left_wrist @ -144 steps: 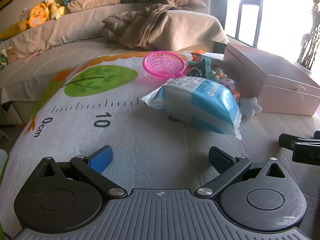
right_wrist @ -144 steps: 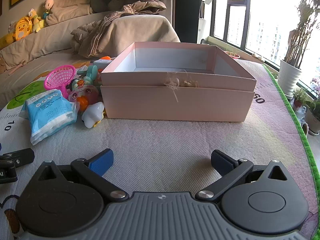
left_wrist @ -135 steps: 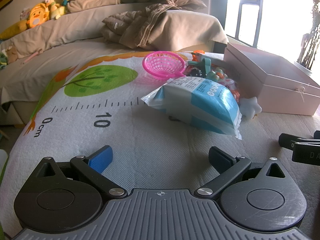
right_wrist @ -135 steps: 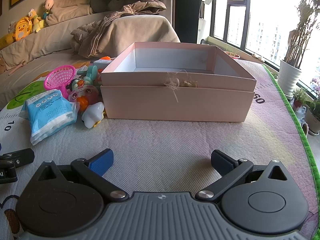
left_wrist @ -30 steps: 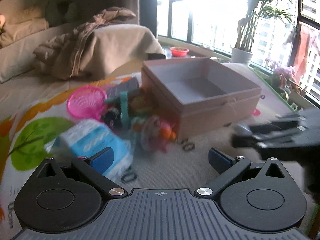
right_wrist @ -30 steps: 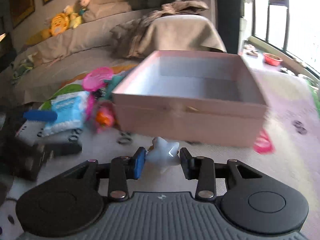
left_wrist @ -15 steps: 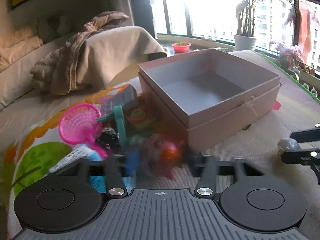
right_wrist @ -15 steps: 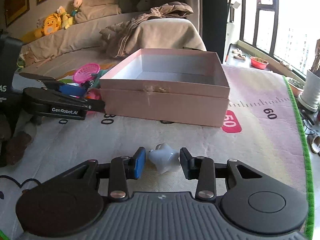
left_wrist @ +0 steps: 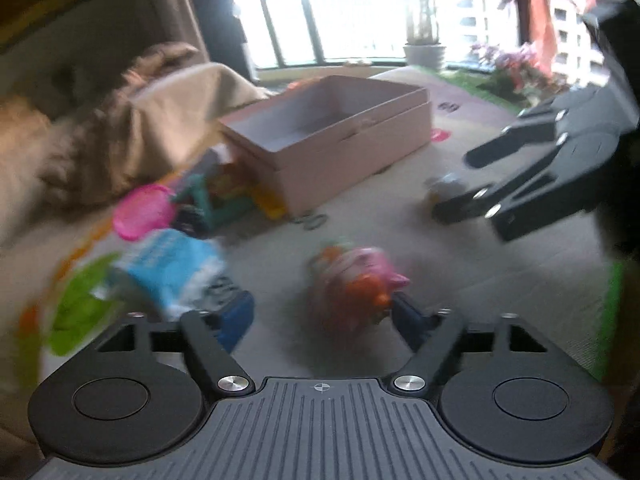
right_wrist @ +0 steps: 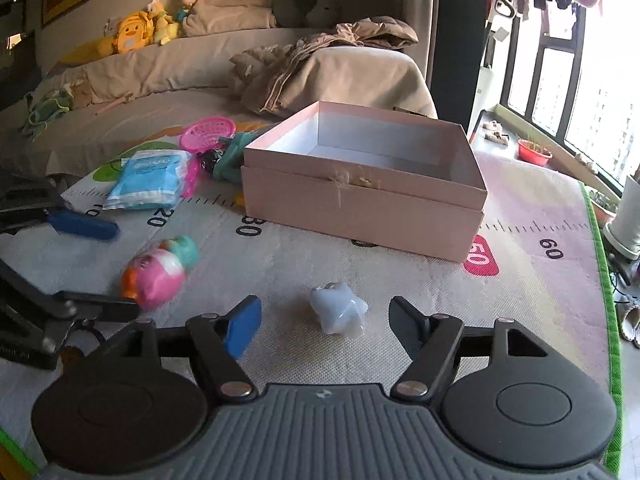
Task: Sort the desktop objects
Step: 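Drop the star into the pink box with right gripper while left grasps pink pig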
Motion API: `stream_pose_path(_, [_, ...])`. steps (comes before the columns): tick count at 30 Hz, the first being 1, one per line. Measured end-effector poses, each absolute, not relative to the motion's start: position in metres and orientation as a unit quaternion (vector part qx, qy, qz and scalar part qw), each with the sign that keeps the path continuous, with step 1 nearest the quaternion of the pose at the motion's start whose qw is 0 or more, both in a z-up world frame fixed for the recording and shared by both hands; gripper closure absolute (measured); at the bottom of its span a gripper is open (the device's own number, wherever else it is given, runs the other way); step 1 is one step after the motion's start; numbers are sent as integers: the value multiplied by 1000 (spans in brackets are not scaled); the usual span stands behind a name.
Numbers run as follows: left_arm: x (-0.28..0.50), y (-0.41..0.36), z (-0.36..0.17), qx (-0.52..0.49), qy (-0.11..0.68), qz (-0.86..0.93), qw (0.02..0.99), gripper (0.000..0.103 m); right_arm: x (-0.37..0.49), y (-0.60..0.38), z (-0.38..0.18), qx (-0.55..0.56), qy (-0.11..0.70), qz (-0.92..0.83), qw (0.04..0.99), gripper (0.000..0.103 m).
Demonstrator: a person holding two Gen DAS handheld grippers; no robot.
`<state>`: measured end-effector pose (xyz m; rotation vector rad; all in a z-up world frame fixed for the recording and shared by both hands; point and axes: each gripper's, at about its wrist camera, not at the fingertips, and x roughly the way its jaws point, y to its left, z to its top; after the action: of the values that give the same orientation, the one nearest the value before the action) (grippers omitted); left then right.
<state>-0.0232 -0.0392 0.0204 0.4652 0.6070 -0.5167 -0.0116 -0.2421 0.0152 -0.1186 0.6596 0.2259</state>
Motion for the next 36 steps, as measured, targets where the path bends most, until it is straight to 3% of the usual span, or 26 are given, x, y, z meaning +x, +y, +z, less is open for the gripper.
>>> stream_pose_path(3, [-14, -33, 24, 167, 326, -263, 892, 8, -7, -242, 13, -57, 327, 109, 937, 32])
stream_pose_path(7, [0, -34, 29, 60, 368, -262, 890, 7, 1, -244, 10, -49, 330, 106, 937, 36])
stream_pose_path(11, [12, -49, 23, 39, 382, -216, 898, 7, 17, -249, 4, -35, 359, 105, 927, 66])
stream_pose_path(13, [18, -50, 20, 24, 394, -207, 895, 13, 14, -251, 8, -37, 356, 105, 928, 66])
stream_pose_path(15, [20, -52, 17, 28, 400, -201, 894, 35, 7, -255, 16, -43, 347, 109, 931, 66])
stream_pose_path(17, [19, -55, 14, 44, 401, -198, 893, 48, 0, -259, 23, -45, 342, 113, 932, 66])
stream_pose_path(21, [15, -60, 25, 73, 376, -215, 898, 50, -10, -276, 44, -22, 343, 135, 929, 66])
stream_pose_path(26, [32, -78, 72, 99, 287, -243, 922, 50, 5, -296, 88, 1, 300, 137, 944, 66])
stream_pose_path(31, [81, -104, 102, 99, 215, -235, 943, 46, 65, -300, 121, -10, 249, 107, 962, 66])
stream_pose_path(33, [101, -107, 102, 90, 227, -235, 941, 25, 95, -300, 122, -8, 246, 109, 963, 60])
stream_pose_path(36, [100, -92, 97, 79, 243, -217, 942, 16, 120, -303, 115, 4, 259, 76, 963, 56])
